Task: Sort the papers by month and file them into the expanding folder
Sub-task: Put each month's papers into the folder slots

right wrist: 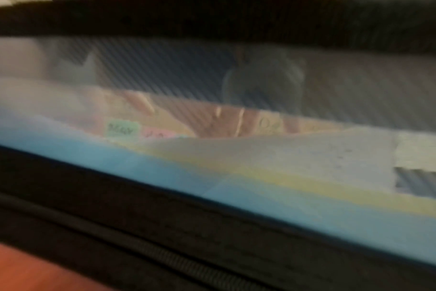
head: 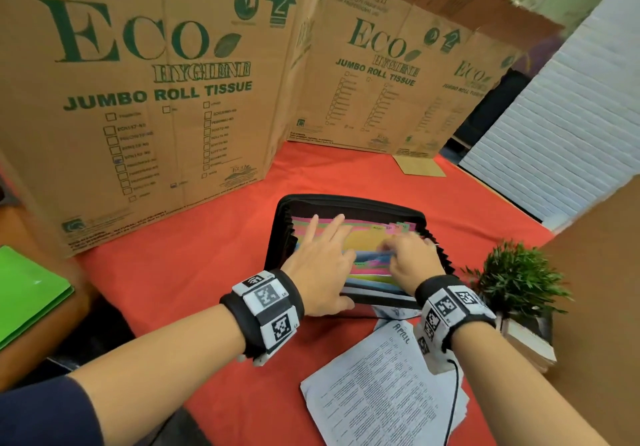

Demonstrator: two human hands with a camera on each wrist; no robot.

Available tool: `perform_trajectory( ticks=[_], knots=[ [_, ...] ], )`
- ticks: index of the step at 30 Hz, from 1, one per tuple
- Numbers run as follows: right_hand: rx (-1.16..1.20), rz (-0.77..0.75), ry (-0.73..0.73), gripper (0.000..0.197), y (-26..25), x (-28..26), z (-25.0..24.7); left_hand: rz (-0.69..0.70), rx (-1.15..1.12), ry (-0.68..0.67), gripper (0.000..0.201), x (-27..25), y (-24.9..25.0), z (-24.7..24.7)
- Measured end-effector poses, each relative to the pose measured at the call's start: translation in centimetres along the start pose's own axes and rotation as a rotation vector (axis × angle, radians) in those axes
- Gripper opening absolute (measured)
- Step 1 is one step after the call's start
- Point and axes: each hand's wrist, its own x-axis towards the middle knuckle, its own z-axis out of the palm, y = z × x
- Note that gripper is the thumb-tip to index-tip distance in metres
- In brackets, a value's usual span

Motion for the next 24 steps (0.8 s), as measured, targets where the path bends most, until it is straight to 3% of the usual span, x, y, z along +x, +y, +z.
perform_trajectory(
  ticks=[3,5,10,13,15,17,18,22,24],
  knots=[
    [0.060,0.000,-0.205,0.038,0.4,0.0,0.5,-0.030,-0.057,-0.125,0.076,0.5,-0.1,0.1],
    [0.155,0.028,-0.125,0.043,0.7,-0.3,0.2,-0.059,-0.141,-0.203,0.071,0.8,-0.3,0.0],
    [0.444,0.187,0.503,0.029,2.8,-3.1,-1.4,-0.082,-0.189,-0.240,0.061,1.2,-0.7,-0.1],
    [0.637,0.542,0.847,0.022,5.0,-6.8,0.3,-0.090,-0.148,-0.215,0.062,1.3,-0.7,-0.3],
    [0.711,0.832,0.928,0.019,6.1,-9.4,3.4,-0.080,-0.138,-0.204,0.062,1.3,-0.6,-0.2],
    [0.756,1.069,0.753,0.013,6.8,-11.9,7.4,-0.073,-0.138,-0.193,0.062,1.2,-0.4,-0.2],
    [0.754,1.156,0.549,0.011,6.8,-13.1,9.6,-0.076,-0.143,-0.193,0.062,1.1,-0.3,-0.1],
    [0.626,1.220,-0.291,0.066,5.1,-17.3,17.5,-0.092,-0.141,-0.196,0.064,1.0,-0.3,0.2],
    [0.564,1.279,-0.444,0.087,4.1,-18.5,19.9,-0.074,-0.103,-0.202,0.061,1.0,-0.3,0.4]
  ],
)
